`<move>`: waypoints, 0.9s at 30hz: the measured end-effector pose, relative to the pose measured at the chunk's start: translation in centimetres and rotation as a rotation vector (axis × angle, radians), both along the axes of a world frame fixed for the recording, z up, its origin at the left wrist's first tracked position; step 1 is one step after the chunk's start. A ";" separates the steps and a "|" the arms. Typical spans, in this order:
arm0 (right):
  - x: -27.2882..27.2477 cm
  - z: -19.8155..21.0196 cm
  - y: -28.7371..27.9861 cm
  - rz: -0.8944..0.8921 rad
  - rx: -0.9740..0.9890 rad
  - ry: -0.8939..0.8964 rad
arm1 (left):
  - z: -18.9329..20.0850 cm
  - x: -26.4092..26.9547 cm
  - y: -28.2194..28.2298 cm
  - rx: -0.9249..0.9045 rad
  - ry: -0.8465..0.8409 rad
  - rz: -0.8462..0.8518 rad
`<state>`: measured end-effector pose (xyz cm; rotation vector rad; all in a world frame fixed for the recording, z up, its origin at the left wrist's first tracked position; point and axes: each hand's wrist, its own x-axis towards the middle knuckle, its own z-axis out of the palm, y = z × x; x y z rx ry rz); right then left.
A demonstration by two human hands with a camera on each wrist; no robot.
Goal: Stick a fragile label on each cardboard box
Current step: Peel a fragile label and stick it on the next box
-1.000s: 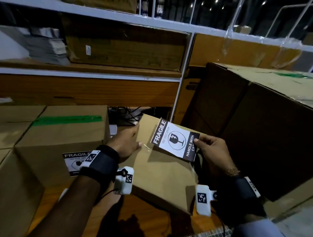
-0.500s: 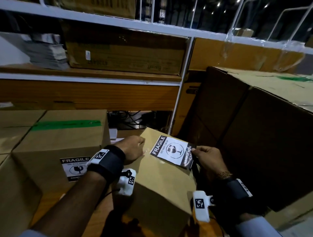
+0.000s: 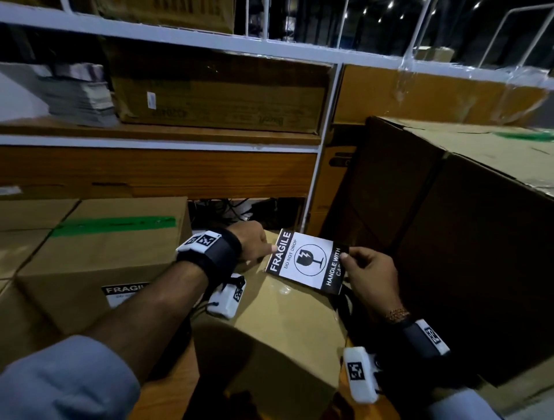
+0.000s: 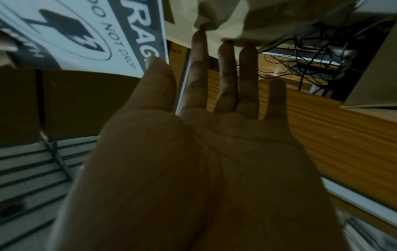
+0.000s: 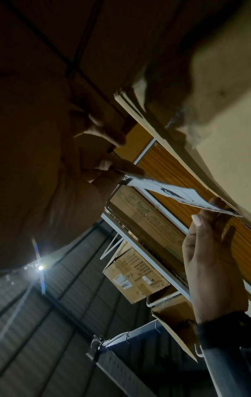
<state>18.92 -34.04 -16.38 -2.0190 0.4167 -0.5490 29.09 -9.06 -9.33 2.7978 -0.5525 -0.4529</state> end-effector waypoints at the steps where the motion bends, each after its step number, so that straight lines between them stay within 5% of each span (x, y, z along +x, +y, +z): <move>1: 0.3 -0.5 0.0 0.016 0.034 0.001 | -0.1 0.2 0.0 -0.009 -0.011 0.012; 11: 1.6 -1.8 -0.6 0.035 0.089 0.092 | -1.9 1.5 -0.1 -0.172 -0.005 0.073; 27: 0.6 1.2 1.2 -0.002 -0.341 0.106 | -1.5 1.2 -1.7 0.002 -0.014 0.126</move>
